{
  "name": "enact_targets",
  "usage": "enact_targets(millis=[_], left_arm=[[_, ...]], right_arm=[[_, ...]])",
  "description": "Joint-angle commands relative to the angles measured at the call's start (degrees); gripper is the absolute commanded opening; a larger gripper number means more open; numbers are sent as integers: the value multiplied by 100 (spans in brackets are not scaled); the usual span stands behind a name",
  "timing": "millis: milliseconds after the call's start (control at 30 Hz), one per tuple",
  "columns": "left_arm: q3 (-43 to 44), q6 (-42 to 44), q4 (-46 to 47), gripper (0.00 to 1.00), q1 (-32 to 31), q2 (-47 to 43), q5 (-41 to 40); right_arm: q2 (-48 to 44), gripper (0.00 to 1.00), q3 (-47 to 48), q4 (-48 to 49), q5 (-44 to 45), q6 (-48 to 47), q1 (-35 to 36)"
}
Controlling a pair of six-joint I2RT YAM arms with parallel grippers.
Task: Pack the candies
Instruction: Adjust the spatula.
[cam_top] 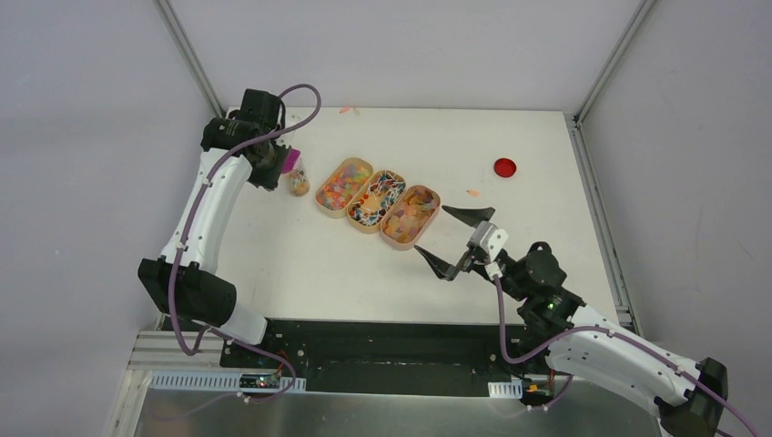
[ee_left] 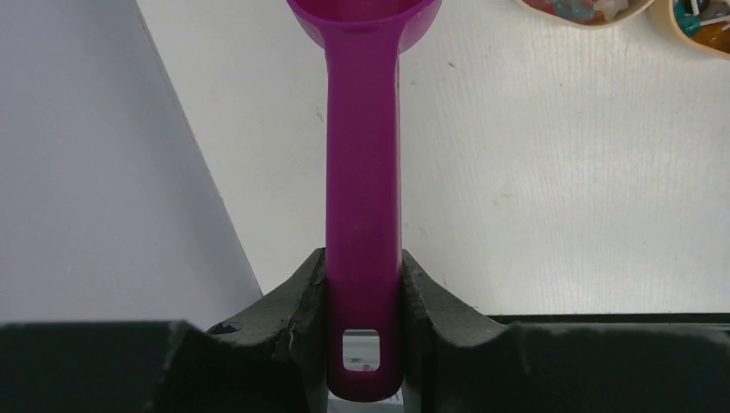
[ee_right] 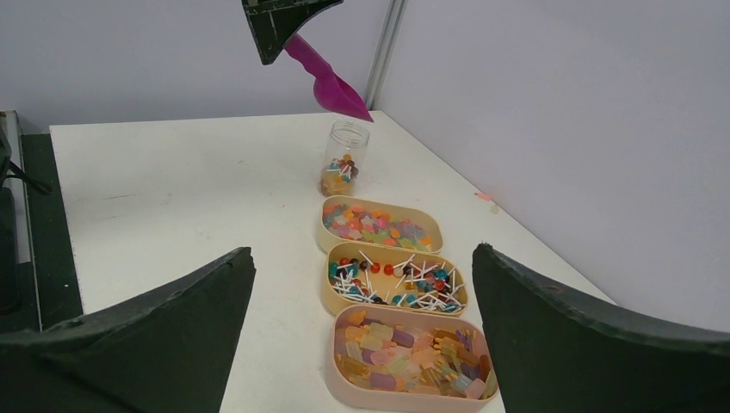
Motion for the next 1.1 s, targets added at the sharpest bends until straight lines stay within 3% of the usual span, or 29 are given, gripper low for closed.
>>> enact_targets(millis=[0,133,267,500,733,867,1067], left_arm=[[-63,260,658,0,-62,-507,13],[-752,825,1643,0,-217,-1078,623],[-1633,1405,2717,0,-796,-1775,1130],[-2230,1719,3329,0,-1425,-2185,1831],[-2508,1526,3600,0,-1763,-2313,2883],[-2594,1152,3668,0,-1970,-2299,3073],[-2723,686,3666,0,-2039,-2345,3690]], right_arm=[[-77,99,43,243,23,163,-14],[-114,99,49,260,54,279,-15],[-108,99,57,379,51,390,-12],[259,99,225,452,-5,-105,-9],[1169,96,971,402,-301,-1256,-13],[1766,96,1301,261,-552,-2742,-8],[2336,84,1950,-126,-717,-3538,-14]])
